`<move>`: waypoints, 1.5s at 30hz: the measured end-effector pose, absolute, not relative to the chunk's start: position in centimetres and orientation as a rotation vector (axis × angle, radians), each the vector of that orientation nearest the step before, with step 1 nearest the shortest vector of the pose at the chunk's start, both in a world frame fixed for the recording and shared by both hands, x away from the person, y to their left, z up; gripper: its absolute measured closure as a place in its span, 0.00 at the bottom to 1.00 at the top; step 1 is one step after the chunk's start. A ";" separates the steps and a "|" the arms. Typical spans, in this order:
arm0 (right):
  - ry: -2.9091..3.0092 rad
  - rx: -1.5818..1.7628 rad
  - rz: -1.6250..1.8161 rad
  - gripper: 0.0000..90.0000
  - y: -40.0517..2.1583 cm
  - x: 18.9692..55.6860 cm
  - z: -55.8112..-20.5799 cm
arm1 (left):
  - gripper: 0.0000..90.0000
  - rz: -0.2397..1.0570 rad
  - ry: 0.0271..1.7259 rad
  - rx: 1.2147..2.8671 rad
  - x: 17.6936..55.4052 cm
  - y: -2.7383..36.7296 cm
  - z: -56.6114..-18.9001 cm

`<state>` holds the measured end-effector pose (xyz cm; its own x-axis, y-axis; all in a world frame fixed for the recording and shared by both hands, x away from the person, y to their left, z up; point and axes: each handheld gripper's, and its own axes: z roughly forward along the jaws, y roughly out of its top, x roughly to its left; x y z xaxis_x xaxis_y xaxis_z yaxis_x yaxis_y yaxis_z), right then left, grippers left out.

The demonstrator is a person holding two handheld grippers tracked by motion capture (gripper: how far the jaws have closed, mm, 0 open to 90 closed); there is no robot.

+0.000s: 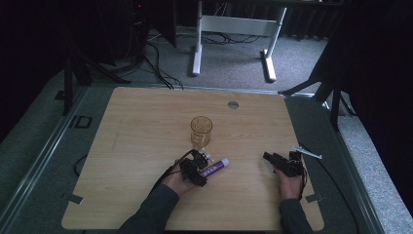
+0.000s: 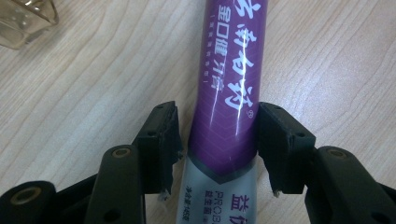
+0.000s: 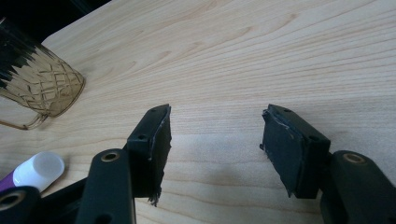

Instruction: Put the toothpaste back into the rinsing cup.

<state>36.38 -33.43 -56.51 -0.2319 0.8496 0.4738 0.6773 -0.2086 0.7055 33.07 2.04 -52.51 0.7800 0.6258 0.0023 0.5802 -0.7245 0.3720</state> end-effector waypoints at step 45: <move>1.855 1.820 1.423 0.46 -33.3 36.4 -56.5 | 0.64 0.096 0.953 2.759 34.3 0.7 -52.0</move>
